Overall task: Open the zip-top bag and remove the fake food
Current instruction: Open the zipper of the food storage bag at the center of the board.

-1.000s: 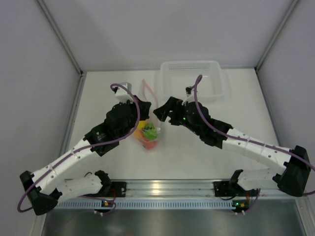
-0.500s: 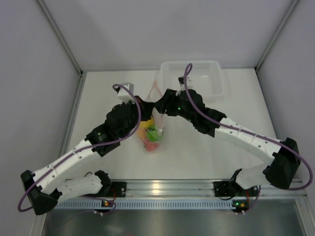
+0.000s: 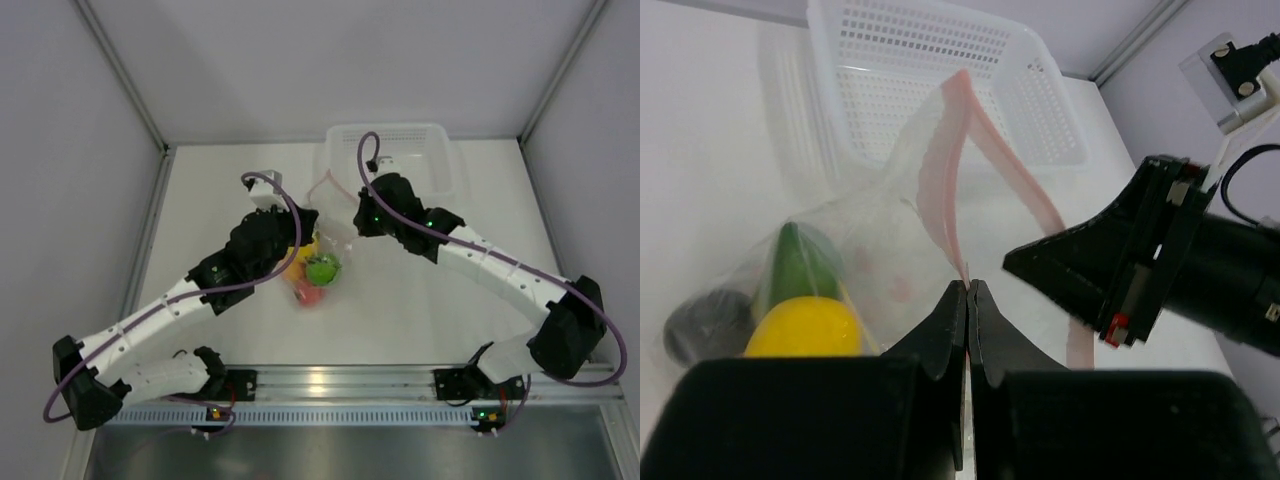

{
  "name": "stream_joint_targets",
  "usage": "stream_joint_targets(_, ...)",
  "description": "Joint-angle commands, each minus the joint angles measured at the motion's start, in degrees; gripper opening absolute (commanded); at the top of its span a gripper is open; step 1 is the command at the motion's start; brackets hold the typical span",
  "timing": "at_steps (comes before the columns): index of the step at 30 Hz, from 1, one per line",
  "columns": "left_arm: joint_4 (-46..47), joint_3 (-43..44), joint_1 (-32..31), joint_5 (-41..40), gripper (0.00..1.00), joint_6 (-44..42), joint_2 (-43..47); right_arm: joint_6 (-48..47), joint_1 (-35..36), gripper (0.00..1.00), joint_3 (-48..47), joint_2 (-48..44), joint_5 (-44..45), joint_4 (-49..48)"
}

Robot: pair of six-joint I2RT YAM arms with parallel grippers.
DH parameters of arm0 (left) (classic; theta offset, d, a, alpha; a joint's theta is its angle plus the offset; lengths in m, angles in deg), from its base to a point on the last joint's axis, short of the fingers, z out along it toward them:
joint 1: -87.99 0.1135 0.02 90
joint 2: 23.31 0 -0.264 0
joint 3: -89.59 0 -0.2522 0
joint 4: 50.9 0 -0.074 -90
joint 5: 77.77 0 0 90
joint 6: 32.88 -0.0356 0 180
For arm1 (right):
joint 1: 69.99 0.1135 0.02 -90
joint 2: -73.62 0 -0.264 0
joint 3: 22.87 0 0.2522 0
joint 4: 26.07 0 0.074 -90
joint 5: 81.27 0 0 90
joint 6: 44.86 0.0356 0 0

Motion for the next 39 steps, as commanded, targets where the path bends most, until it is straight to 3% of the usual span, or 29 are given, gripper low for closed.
stream_joint_targets(1, 1.82, -1.44, -0.32, -2.35, 0.0, -2.18, 3.42, -8.77, -5.83, 0.0, 0.43, -2.74, 1.1, 7.29)
stream_joint_targets(6, 1.1, -2.34, -0.23, -3.07, 0.0, -4.64, 6.68, -12.02, -11.02, 0.0, 8.0, -5.03, -0.48, 7.12)
stream_joint_targets(15, -1.09, 1.18, -0.32, 1.15, 0.0, -7.63, 5.97, -14.05, -15.15, 0.0, 12.3, -5.55, -2.58, 6.68)
stream_joint_targets(20, -3.12, 6.28, -0.32, 8.97, 0.0, -7.9, 2.29, -12.47, -16.82, 0.0, 14.69, -10.81, -10.47, 4.13)
stream_joint_targets(23, -3.11, 6.19, -0.93, 10.04, 0.0, -5.79, -0.87, -10.81, -16.74, 0.11, 14.78, -14.24, -17.33, 2.02)
stream_joint_targets(24, -2.94, 5.85, -1.89, 9.34, 0.0, -5.0, -1.32, -10.36, -16.82, 0.2, 14.34, -14.96, -17.96, 1.93)
stream_joint_targets(26, -2.42, 5.4, -3.12, 6.1, 0.0, -4.56, -1.93, -10.18, -16.74, 0.22, 13.99, -16.71, -17.71, 2.28)
stream_joint_targets(28, -1.54, 4.44, -4.1, 4.5, 0.0, -3.68, -2.02, -10.53, -16.74, 0.39, 13.02, -17.51, -15.09, 4.64)
stream_joint_targets(29, -1.1, 4.17, -4.27, 4.15, 0.0, -3.33, -1.76, -10.88, -16.82, 0.4, 11.98, -18.21, -14.37, 5.53)
stream_joint_targets(34, 0.05, 3.29, -4.36, 3.27, 0.0, -2.27, -1.41, -10.71, -16.91, 0.36, 8.98, -22.25, -14.09, 9.14)
stream_joint_targets(39, 0.31, 4.08, -4.54, 3.26, 0.0, -1.92, -0.97, -8.78, -16.3, 0.23, 4.15, -24.02, -18.67, 10.45)
